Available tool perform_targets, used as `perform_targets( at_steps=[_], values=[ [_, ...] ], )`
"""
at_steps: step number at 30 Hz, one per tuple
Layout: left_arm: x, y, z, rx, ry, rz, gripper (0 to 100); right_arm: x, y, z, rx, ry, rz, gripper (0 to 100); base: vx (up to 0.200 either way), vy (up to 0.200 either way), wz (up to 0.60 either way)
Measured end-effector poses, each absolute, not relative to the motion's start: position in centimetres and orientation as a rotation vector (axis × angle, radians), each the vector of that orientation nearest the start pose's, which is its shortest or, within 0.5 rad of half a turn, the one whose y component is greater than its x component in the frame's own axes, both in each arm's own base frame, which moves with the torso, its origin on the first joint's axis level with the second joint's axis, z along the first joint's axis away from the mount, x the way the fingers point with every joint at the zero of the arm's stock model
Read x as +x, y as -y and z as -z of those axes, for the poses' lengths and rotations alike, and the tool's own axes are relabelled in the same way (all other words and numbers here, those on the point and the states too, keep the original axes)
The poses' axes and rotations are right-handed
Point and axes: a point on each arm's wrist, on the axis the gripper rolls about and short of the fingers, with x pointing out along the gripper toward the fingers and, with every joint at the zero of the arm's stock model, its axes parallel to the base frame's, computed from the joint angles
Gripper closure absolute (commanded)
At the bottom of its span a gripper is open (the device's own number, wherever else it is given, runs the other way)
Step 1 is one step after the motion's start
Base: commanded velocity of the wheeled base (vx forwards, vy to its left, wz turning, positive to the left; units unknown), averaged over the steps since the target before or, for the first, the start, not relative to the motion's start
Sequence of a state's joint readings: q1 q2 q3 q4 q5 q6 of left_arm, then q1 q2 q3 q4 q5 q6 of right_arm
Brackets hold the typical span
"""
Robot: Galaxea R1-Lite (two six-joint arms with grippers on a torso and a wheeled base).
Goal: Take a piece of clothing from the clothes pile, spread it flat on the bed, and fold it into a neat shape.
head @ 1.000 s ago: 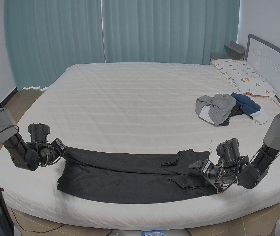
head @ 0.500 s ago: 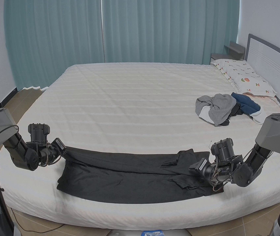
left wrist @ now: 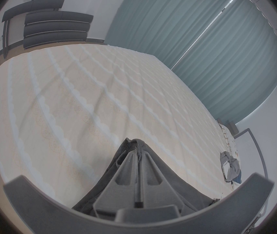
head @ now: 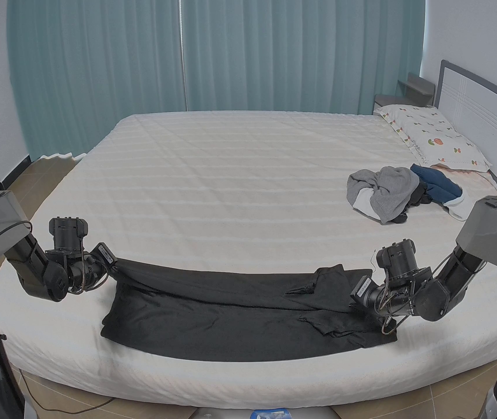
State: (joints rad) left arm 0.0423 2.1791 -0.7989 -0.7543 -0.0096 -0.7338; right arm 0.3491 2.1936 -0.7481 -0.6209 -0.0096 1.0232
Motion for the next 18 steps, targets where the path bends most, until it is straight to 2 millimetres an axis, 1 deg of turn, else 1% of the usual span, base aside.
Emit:
perform_targets(
  at_steps=[3,7,10,12,15,16,18],
  values=[
    [36.3,-1.5,-3.2,-0.726,-0.575,-0.256,100,33.3,-11.6,-1.4,0.824,-0.858,0.118,100,0.000,0.000,0.00],
    [36.7,-1.5,-3.6,-0.727,-0.557,-0.250,100,35.3,-11.4,-3.2,0.848,-0.798,0.116,100,0.000,0.000,0.00],
    [37.0,-1.5,-3.9,-0.727,-0.545,-0.245,100,36.3,-11.1,-4.3,0.856,-0.774,0.122,100,0.000,0.000,0.00],
    [37.0,-1.5,-3.9,-0.728,-0.543,-0.244,100,36.5,-11.0,-4.8,0.859,-0.764,0.117,100,0.000,0.000,0.00],
    [37.0,-1.5,-3.9,-0.727,-0.544,-0.245,100,36.0,-10.9,-4.9,0.856,-0.778,0.118,100,0.000,0.000,0.00],
    [36.9,-1.5,-3.8,-0.728,-0.547,-0.246,100,35.6,-10.8,-4.8,0.855,-0.793,0.119,0,0.000,0.000,0.00],
    [36.9,-1.5,-3.8,-0.728,-0.548,-0.246,100,34.7,-10.6,-4.5,0.852,-0.828,0.118,0,0.000,0.000,0.00]
  ],
)
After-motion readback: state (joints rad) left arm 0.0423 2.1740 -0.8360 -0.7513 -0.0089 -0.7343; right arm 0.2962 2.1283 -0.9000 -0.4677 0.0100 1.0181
